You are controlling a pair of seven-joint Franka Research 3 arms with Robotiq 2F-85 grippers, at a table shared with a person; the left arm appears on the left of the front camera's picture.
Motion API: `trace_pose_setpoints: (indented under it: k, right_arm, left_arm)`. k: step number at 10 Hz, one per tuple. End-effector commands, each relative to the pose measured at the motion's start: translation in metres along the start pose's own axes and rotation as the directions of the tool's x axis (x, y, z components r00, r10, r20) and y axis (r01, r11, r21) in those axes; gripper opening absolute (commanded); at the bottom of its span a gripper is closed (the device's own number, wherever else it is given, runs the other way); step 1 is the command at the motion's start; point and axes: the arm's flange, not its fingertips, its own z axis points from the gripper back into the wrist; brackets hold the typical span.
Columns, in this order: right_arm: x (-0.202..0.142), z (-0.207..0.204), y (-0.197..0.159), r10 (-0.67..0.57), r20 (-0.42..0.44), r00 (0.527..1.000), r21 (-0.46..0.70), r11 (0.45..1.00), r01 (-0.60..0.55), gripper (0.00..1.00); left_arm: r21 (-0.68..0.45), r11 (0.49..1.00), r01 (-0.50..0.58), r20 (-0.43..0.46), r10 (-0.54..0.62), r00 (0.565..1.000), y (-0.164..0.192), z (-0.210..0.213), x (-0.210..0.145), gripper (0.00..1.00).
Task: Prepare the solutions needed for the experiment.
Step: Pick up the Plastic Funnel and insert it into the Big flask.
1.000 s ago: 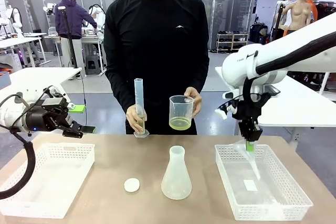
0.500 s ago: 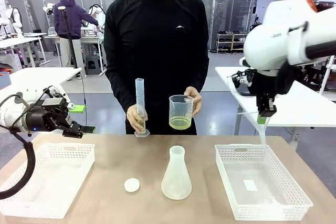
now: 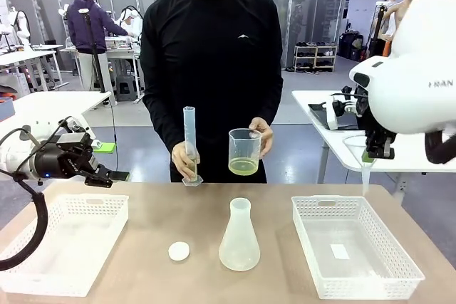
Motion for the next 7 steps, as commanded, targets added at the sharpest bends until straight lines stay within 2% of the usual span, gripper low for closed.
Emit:
trace_pose_setpoints:
  k: [1,7]
  right_arm:
    - [0.0020,0.0023,-0.0113,0.019,-0.017,1.000,0.021,1.000,-0.018,0.00]
    - [0.0020,0.0023,-0.0113,0.019,-0.017,1.000,0.021,1.000,-0.018,0.00]
  left_arm:
    - [0.006,1.000,0.003,0.002,-0.003,1.000,-0.0025,-0.0014,-0.0021,1.00]
    - [0.006,1.000,0.003,0.002,-0.003,1.000,-0.0025,-0.0014,-0.0021,1.00]
